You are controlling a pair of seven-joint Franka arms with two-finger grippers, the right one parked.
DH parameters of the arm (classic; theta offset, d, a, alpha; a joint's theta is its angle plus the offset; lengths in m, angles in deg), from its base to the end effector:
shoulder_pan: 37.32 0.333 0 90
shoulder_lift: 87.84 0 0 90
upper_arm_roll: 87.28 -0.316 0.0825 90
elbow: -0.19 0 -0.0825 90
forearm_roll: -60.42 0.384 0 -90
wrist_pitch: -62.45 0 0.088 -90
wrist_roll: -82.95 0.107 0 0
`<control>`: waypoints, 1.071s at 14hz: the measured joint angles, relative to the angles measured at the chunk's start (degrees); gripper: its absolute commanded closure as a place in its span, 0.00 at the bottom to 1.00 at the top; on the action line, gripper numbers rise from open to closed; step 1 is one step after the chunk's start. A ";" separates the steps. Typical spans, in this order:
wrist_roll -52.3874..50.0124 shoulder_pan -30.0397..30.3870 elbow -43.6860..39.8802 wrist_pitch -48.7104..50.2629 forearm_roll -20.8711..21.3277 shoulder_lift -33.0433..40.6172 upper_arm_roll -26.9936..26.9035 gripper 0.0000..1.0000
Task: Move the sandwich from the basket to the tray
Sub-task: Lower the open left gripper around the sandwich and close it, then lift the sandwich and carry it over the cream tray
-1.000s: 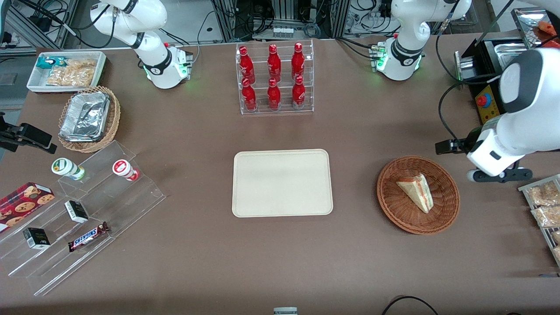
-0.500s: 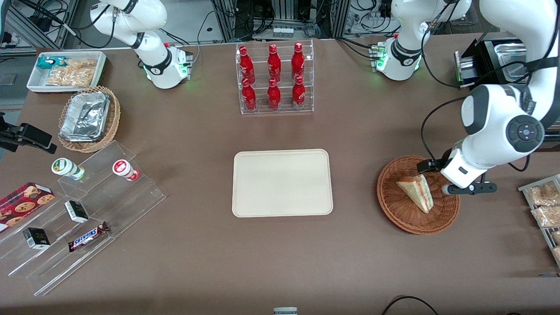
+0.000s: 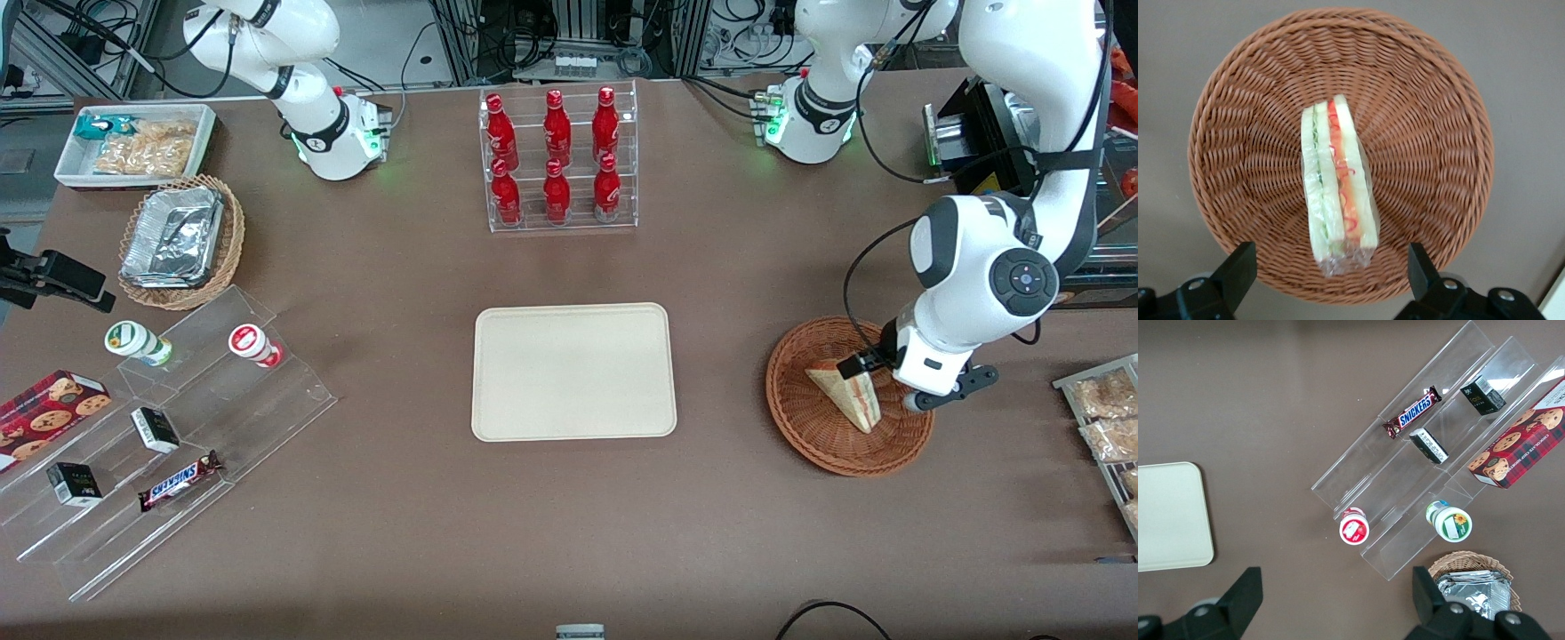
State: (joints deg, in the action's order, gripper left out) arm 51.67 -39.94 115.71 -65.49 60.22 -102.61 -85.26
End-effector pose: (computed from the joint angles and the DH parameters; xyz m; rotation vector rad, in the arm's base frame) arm 0.5882 -0.0473 0.3217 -3.0538 -0.7282 0.0667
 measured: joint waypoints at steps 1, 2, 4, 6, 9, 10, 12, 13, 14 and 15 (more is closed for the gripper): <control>-4.16 -0.01 0.12 -1.11 0.00 -0.56 0.00 0.00; -7.99 -0.03 0.40 -2.45 0.00 -1.26 0.00 0.00; -11.30 -0.03 1.45 -5.71 0.00 -2.66 0.00 0.00; -12.42 -0.03 2.52 -8.84 0.00 -4.17 0.00 0.00; -13.71 -0.02 2.78 -9.81 -0.18 -6.09 0.00 0.21; -15.00 -0.02 2.81 -9.81 -0.21 -6.61 0.00 0.51; -17.40 -0.02 2.81 -9.82 -0.21 -7.31 0.00 0.86; -17.67 -0.02 2.81 -9.82 -0.21 -7.38 0.00 0.91; -17.68 -0.02 2.80 -9.82 -0.21 -7.36 0.00 0.92; -17.67 -0.02 2.76 -9.82 -0.21 -7.32 0.00 0.93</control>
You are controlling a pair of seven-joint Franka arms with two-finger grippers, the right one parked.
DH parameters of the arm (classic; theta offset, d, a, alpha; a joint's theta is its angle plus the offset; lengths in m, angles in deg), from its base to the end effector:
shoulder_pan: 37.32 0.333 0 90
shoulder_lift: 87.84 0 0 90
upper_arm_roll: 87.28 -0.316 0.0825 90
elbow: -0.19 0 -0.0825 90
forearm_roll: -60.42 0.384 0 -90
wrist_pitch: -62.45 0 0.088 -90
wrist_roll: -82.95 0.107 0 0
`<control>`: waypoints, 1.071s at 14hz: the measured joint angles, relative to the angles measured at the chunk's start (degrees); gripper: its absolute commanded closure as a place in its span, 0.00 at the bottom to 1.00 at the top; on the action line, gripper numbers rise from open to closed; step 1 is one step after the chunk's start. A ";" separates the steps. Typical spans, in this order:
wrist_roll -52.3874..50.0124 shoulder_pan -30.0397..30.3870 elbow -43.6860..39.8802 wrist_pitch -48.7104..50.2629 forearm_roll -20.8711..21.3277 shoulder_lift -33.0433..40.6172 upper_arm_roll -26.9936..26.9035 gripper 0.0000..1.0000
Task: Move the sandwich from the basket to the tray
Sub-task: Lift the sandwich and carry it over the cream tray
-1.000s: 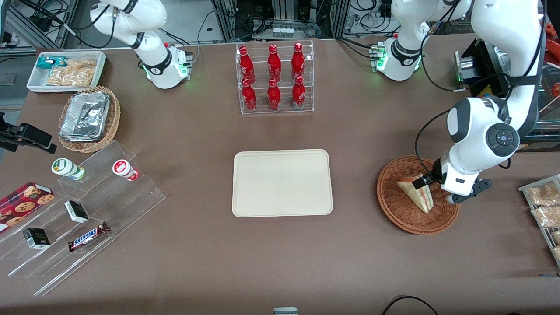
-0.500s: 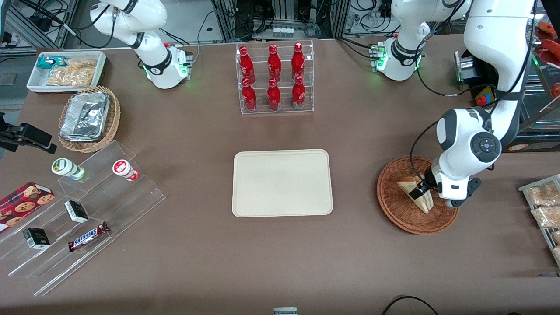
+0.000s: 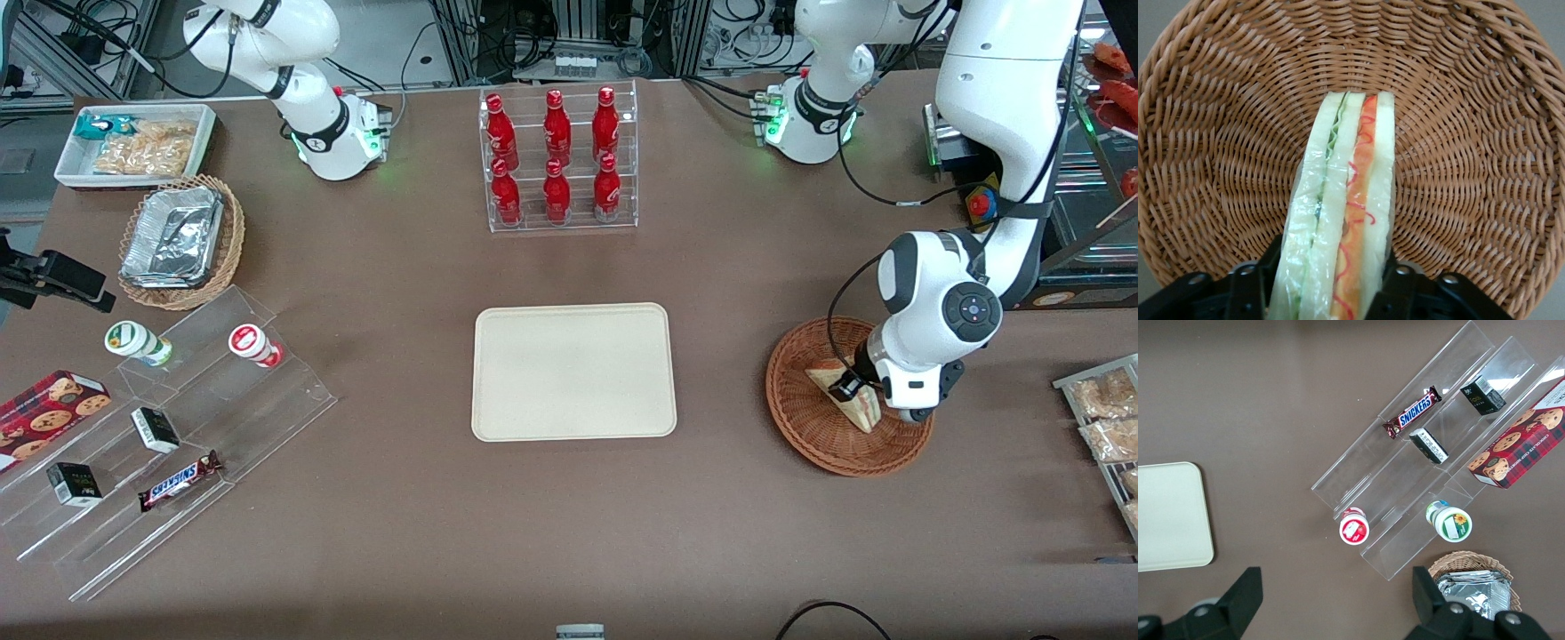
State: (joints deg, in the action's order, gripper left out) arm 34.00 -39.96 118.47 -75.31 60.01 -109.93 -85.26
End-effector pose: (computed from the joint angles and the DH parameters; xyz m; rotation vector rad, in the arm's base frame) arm 0.5849 -0.0474 0.2409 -2.9004 -1.1934 0.0762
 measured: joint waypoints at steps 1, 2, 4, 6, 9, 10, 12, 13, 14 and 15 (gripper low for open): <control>0.37 -0.01 -0.07 0.07 0.01 0.12 0.00 0.93; 1.71 -0.03 -0.21 0.40 0.01 0.31 0.01 0.93; 6.90 -0.06 -1.47 3.30 0.02 1.21 0.05 0.92; 14.11 -0.22 -3.94 7.72 0.03 2.39 0.41 0.91; 19.84 -0.64 -8.65 13.90 0.03 2.79 3.46 0.89; 20.09 -1.50 -10.76 16.67 0.03 2.45 4.53 0.89; 20.10 -4.86 -15.52 21.78 0.03 0.68 5.31 0.90; 19.99 -7.10 -17.76 23.36 0.03 -0.69 5.38 0.90; 19.35 -9.26 -19.40 23.85 0.03 -2.12 5.40 0.90; 18.25 -11.57 -20.74 23.85 0.03 -3.66 5.43 0.90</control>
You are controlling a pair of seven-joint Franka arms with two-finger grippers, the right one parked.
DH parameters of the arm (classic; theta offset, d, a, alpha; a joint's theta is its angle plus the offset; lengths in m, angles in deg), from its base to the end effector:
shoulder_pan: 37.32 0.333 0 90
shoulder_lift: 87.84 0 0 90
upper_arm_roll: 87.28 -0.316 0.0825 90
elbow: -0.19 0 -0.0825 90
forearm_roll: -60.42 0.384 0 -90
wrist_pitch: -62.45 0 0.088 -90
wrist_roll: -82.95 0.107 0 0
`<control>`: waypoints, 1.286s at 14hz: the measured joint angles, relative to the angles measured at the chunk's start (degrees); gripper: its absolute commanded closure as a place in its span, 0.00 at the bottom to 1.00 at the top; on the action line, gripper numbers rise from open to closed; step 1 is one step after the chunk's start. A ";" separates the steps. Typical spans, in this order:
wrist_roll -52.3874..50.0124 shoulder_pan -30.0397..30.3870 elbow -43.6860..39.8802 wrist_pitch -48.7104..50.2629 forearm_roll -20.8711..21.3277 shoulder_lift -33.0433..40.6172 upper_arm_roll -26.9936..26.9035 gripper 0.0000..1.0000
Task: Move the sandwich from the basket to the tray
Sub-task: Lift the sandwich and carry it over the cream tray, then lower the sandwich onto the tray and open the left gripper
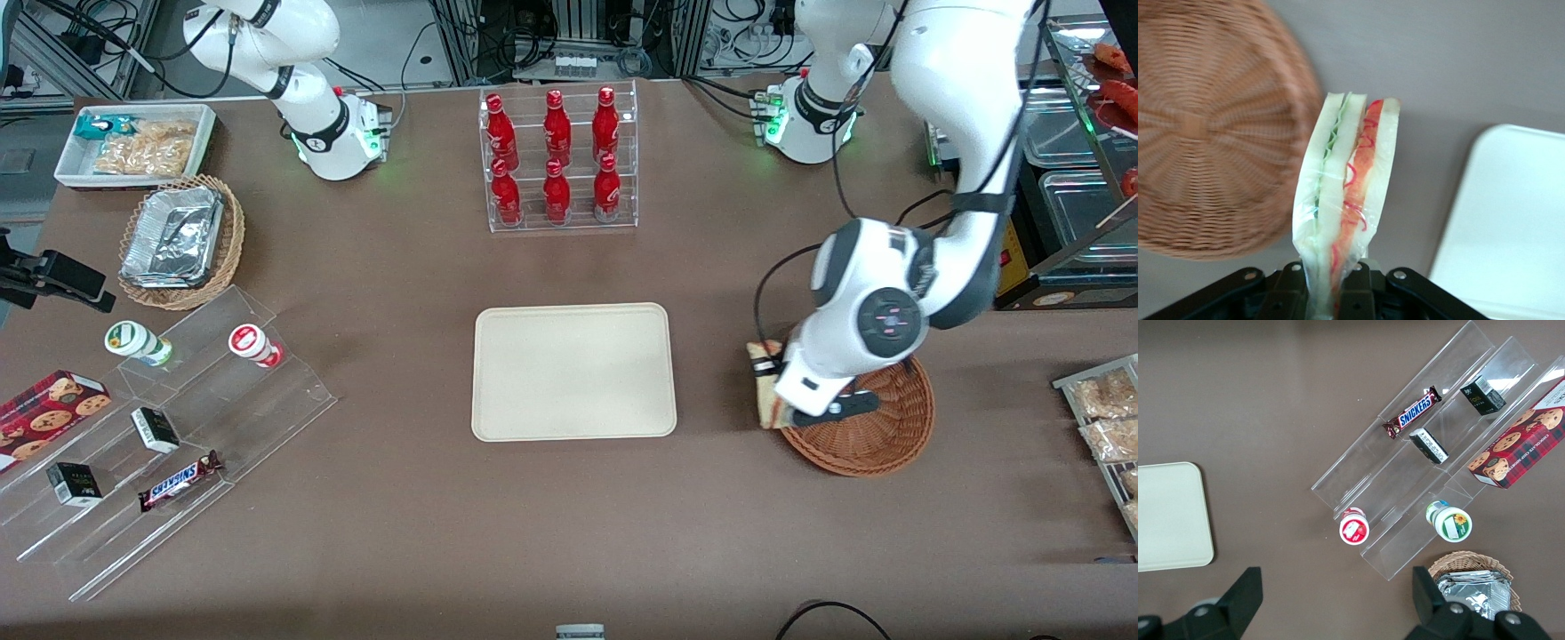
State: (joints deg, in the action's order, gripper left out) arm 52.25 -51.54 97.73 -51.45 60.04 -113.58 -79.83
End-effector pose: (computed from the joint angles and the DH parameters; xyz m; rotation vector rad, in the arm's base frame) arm 0.6042 -0.2323 0.3223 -3.1050 -0.2630 0.2678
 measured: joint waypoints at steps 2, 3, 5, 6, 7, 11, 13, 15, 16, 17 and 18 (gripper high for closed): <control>-2.82 -4.07 -2.49 -0.01 0.00 -2.80 0.02 0.90; -4.80 -6.05 -4.23 -0.02 0.00 -4.31 0.03 0.90; -8.69 -9.40 -8.08 -0.02 0.00 -7.35 0.02 0.90; -10.80 -10.99 -10.08 -0.02 0.00 -8.98 0.01 0.90; -12.87 -12.54 -12.11 -0.02 0.00 -10.64 0.02 0.90; -19.79 -18.30 -18.86 -1.34 0.00 -16.66 -0.01 0.90; -22.32 -20.52 -20.45 -2.79 0.00 -18.69 -0.03 0.90; -23.40 -21.97 -21.45 -3.28 0.00 -20.03 -0.06 0.90; -23.52 -22.39 -21.67 -3.34 0.00 -20.42 -0.07 0.91; -23.52 -22.67 -21.80 -3.54 0.00 -20.73 -0.08 0.91; -23.52 -22.84 -21.94 -3.94 0.00 -21.02 -0.08 0.91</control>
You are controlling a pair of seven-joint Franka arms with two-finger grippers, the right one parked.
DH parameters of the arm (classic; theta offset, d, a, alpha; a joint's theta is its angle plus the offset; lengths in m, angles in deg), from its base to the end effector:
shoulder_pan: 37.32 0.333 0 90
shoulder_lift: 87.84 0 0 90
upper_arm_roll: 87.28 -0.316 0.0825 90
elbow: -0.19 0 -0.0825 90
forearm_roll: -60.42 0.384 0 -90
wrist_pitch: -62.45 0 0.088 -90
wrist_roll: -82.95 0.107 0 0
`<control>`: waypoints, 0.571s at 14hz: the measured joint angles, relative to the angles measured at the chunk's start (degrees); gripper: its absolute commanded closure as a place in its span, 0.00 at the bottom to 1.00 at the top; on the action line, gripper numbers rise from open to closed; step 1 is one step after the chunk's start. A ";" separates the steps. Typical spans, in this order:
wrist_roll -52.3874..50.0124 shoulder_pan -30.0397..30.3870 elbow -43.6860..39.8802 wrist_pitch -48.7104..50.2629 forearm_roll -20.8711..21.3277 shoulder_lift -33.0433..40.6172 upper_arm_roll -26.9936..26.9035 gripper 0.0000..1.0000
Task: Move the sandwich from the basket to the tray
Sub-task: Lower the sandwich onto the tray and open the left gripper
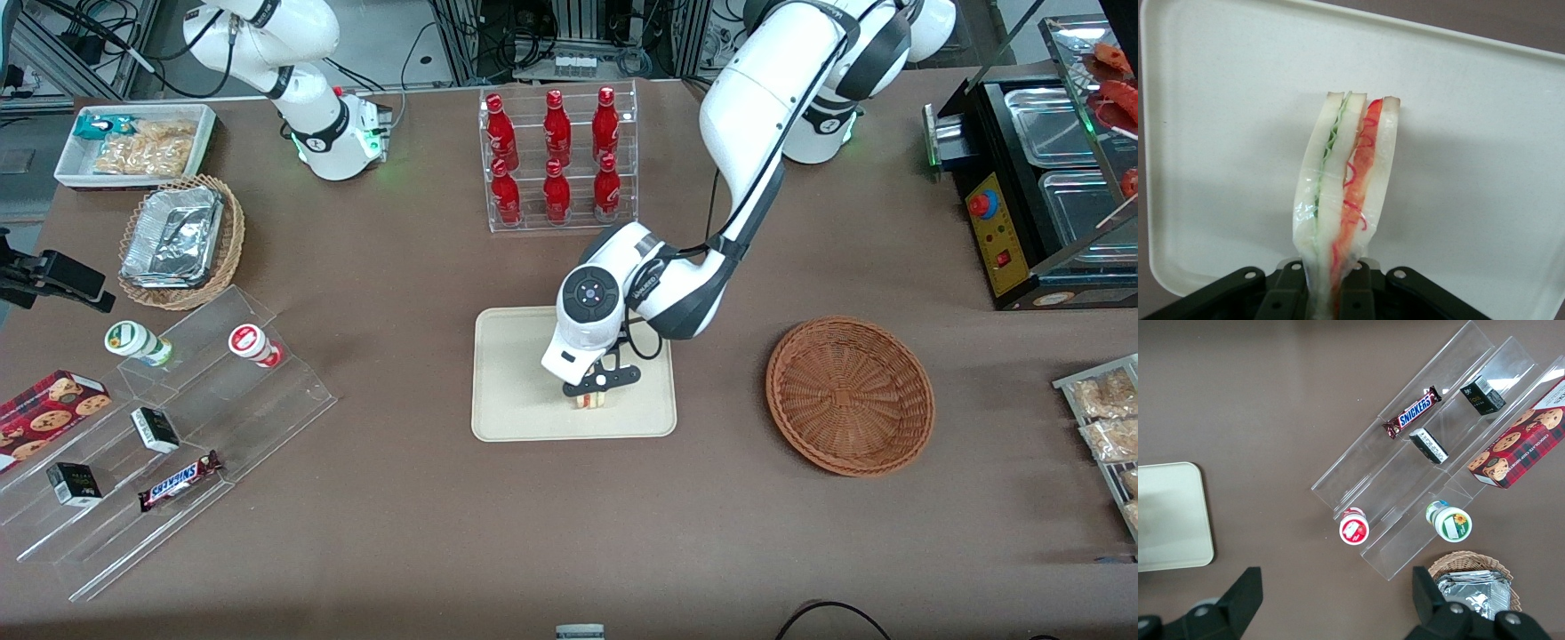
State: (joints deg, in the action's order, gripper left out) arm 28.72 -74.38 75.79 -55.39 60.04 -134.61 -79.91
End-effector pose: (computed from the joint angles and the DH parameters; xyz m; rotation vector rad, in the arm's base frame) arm 0.5392 -0.4994 0.2433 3.1079 0.3293 -0.1941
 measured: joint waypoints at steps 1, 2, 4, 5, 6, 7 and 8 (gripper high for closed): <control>0.00 -0.11 -0.04 -0.41 0.00 -0.29 0.00 0.91; 0.00 -0.20 -0.05 -0.58 0.00 -0.54 0.01 0.91; 0.04 -0.42 -0.05 -0.62 0.00 -0.94 0.02 0.69; 0.16 -0.49 -0.05 -0.62 0.00 -1.05 0.02 0.42; 0.46 -0.51 -0.05 -0.64 0.00 -1.11 0.02 0.00; 0.92 -0.51 -0.08 -0.66 0.00 -1.12 0.01 0.00; 1.09 -0.51 -0.22 -0.69 -0.01 -1.11 0.01 0.00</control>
State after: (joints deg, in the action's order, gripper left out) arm 29.81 -74.88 75.58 -56.08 60.04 -135.72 -79.91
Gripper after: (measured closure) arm 0.617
